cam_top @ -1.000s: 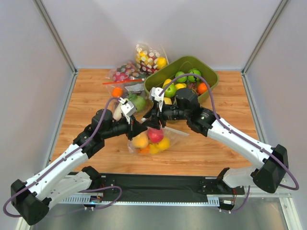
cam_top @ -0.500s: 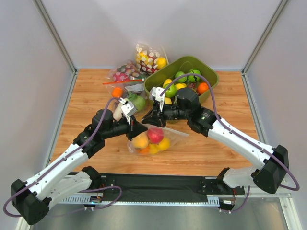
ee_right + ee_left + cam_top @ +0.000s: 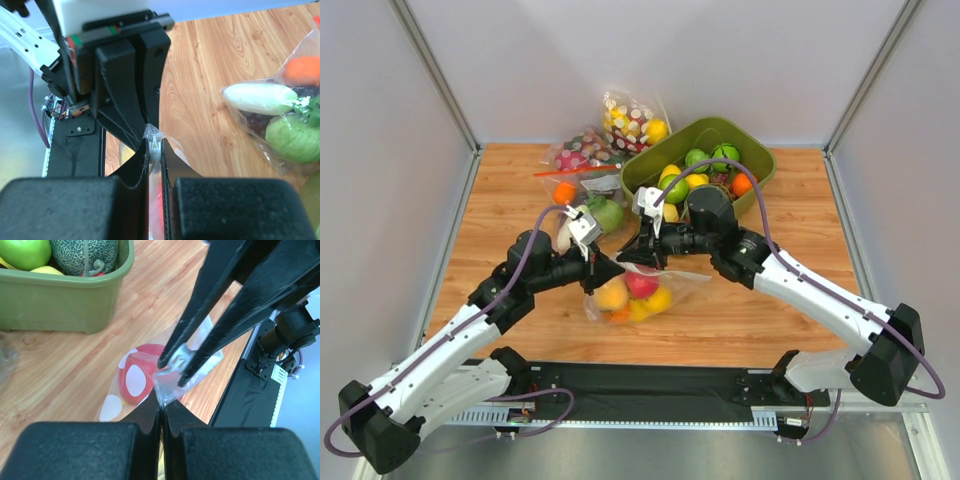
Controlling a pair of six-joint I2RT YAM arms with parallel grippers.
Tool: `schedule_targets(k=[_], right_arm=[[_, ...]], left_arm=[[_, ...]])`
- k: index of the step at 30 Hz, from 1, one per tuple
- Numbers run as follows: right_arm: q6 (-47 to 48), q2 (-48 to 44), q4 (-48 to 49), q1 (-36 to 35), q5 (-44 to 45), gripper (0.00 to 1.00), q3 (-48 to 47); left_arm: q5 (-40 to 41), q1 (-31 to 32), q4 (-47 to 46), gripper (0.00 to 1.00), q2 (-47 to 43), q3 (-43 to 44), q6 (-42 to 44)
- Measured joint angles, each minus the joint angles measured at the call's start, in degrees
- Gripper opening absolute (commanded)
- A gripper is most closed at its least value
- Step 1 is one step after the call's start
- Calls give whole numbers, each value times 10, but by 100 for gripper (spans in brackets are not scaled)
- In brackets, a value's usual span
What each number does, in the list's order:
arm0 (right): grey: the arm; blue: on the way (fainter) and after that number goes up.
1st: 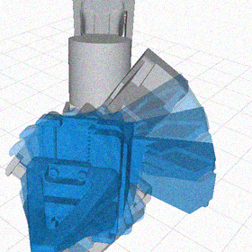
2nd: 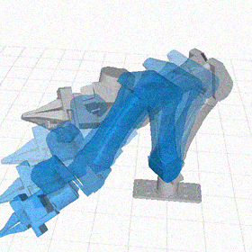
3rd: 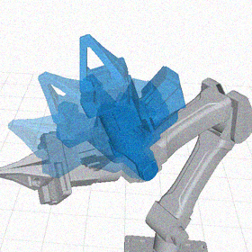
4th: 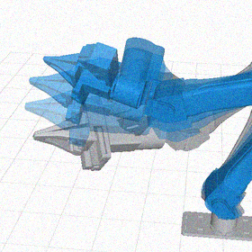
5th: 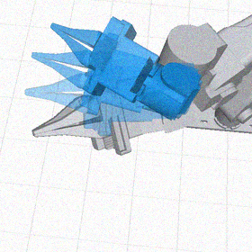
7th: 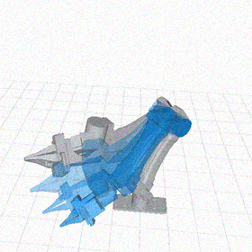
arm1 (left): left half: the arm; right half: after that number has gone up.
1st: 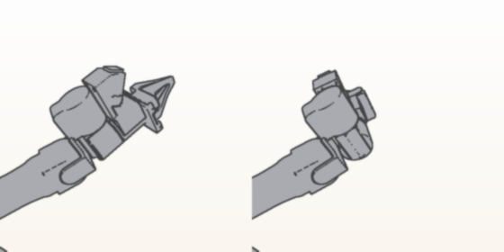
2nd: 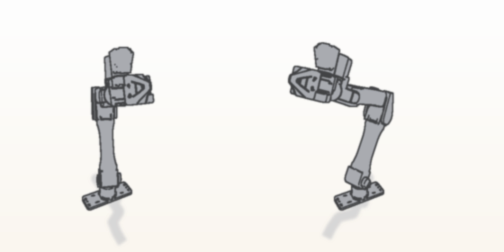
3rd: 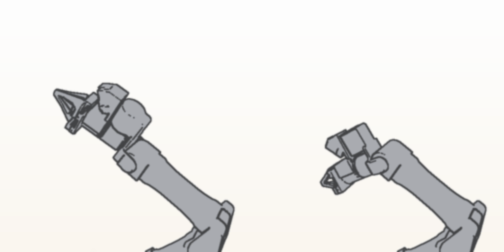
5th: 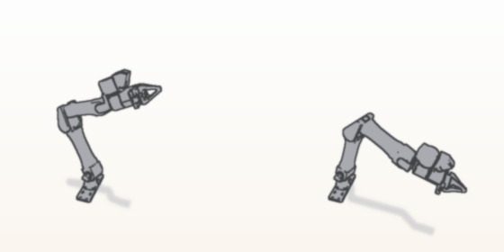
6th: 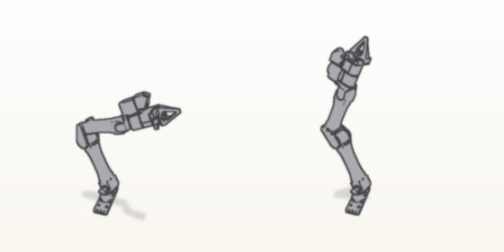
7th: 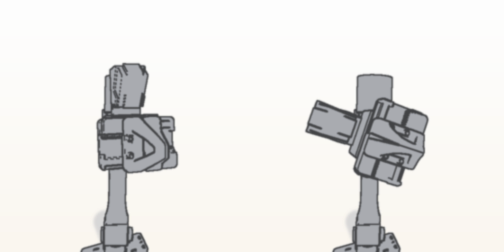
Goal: Open the zip-top bag and remove the fake food
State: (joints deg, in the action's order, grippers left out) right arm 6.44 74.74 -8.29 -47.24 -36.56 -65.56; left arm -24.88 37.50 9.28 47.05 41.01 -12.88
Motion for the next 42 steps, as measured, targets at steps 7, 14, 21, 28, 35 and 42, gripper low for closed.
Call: schedule_targets(k=[7, 14, 21, 28, 35, 42], right_arm=[[5, -2, 0, -2, 16, 0, 20], [5, -15, 0, -2, 20, 0, 20], [4, -18, -1, -2, 12, 0, 20], [1, -18, -1, -2, 9, 0, 20], [1, -28, -9, 1, 9, 0, 20], [0, -30, -3, 1, 7, 0, 23]], left_arm=[[0, 2, 23, 0, -2, 10, 4], [-13, 2, 40, 37, 7, 35, 18], [-59, 2, 37, 48, 27, 57, 24], [-89, 2, 37, 10, 69, 66, 24], [-95, 2, 37, 0, 66, 66, 28], [-61, 4, 50, 0, 38, 65, 29]])
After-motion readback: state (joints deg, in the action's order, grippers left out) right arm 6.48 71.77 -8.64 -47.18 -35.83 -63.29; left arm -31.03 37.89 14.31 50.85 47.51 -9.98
